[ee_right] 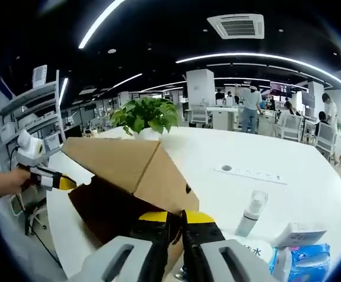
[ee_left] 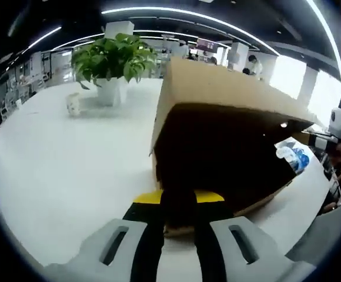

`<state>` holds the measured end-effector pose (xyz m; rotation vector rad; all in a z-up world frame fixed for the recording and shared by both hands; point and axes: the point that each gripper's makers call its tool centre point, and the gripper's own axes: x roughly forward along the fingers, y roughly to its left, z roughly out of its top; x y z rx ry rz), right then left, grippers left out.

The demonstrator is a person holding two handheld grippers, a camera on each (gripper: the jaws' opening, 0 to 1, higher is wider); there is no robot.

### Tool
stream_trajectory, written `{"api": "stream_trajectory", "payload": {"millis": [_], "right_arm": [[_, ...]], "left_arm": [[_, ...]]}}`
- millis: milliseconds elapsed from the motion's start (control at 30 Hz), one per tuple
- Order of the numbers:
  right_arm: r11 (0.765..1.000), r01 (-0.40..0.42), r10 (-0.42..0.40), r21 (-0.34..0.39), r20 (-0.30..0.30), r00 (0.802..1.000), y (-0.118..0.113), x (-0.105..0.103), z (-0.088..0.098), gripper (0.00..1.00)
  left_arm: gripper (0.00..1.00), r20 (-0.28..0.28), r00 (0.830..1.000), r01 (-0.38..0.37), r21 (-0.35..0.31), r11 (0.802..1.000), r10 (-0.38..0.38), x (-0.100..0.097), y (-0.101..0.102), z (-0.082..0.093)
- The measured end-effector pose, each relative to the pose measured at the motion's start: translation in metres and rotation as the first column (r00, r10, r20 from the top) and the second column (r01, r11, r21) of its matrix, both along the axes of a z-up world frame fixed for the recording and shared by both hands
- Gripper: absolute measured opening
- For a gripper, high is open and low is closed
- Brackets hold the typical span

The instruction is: Operate the shoe box by opening the lid, removing the specified soft item, and placing it in the target area until the item is outside and the box remains undamaged.

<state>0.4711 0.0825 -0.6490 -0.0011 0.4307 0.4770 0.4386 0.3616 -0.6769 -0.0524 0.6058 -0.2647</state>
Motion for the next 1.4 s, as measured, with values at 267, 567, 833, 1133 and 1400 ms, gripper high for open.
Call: {"api": "stream_trajectory", "payload": {"millis": [267, 567, 833, 1133, 1400], "right_arm": [[0.999, -0.018, 0.018, -0.032, 0.008, 1.0, 0.002, -0.006, -0.007, 0.03], [0.998, -0.04, 0.04, -0.042, 0.002, 0.999, 0.0, -0.015, -0.017, 0.03], [0.999, -0.043, 0.042, -0.021, -0.017, 0.999, -0.001, -0.024, -0.027, 0.02], [0.998, -0.055, 0.055, 0.021, -0.008, 0.998, 0.0, -0.03, -0.029, 0.02], [0.997, -0.068, 0.069, 0.048, -0.021, 0.997, 0.004, -0.037, -0.031, 0.02]], "left_arm": [[0.2, 0.046, 0.999, 0.025, 0.005, 1.0, -0.025, 0.0, -0.005, 0.008], [0.24, 0.08, 0.99, 0.112, 0.016, 0.994, -0.113, -0.001, -0.019, 0.012], [0.24, 0.063, 0.988, 0.141, 0.0, 0.99, -0.141, -0.006, -0.024, 0.006], [0.26, 0.047, 0.984, 0.169, 0.024, 0.985, -0.17, -0.01, -0.025, 0.003], [0.28, 0.043, 0.989, 0.14, 0.025, 0.99, -0.141, -0.014, -0.013, -0.002]]}}
